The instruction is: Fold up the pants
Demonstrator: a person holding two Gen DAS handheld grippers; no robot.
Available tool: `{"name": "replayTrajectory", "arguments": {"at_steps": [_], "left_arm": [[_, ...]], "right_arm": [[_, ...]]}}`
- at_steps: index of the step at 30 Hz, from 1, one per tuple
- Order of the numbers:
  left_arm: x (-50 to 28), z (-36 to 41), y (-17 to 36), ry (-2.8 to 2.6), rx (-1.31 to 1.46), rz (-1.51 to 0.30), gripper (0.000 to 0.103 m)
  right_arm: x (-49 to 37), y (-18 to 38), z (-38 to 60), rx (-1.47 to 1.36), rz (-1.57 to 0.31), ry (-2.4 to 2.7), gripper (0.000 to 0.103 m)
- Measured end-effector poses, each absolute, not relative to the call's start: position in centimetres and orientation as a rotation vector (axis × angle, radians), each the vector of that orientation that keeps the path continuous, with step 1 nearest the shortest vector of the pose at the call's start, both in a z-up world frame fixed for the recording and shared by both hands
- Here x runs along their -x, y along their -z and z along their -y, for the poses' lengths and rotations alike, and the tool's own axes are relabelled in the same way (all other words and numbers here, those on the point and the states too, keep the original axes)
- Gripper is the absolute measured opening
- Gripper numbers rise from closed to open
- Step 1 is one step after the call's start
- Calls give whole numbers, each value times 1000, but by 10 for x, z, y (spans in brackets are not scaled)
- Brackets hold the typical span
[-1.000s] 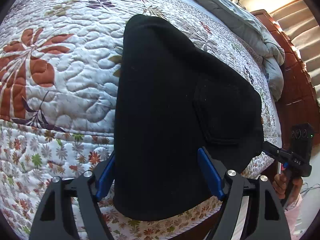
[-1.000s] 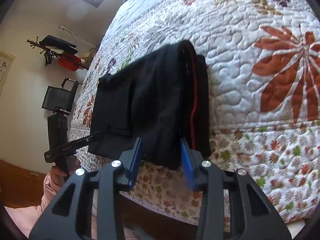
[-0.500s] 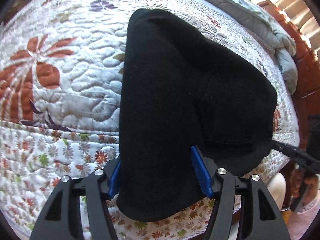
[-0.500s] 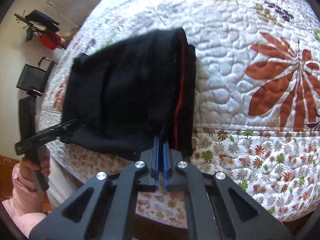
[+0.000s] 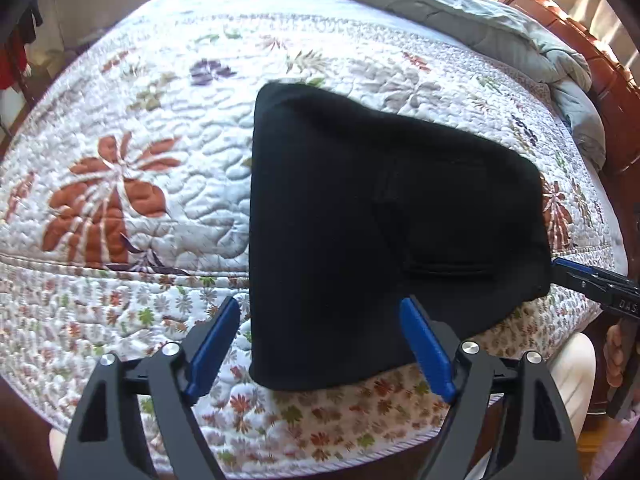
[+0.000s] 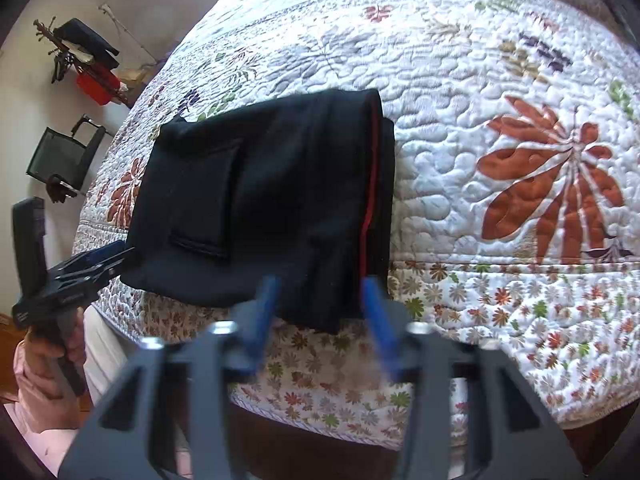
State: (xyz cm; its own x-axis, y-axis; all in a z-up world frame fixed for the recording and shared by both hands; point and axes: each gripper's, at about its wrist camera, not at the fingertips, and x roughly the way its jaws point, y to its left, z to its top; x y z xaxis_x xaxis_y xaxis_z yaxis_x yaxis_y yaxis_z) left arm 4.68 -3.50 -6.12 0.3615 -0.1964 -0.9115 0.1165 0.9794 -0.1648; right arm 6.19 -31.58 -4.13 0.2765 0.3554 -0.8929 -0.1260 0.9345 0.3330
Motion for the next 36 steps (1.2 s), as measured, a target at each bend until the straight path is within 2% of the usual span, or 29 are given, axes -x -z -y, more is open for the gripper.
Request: {"name": "replayTrajectory", "arguments": {"at_steps": [5,8,24,33,36], "left_arm": [[-46,45,49,186,47,-1173,87],[-44,41,49,187,50,-1164,88],[-57,49,76,182,13,-1190,88],[-71,50,95,220,13,-1220,92],[-79,46,103,255,58,-1240,97]], "right_arm": [[-61,33,309,-182,-1243,-275,77],[-63,32,306,-142,-1246,-228,81],[-84,69,300,-132,-1321,-196,82],[-98,91,297,-168,-1351,-220,87],[-105,99,298,-195,-1360,-239,88]]}}
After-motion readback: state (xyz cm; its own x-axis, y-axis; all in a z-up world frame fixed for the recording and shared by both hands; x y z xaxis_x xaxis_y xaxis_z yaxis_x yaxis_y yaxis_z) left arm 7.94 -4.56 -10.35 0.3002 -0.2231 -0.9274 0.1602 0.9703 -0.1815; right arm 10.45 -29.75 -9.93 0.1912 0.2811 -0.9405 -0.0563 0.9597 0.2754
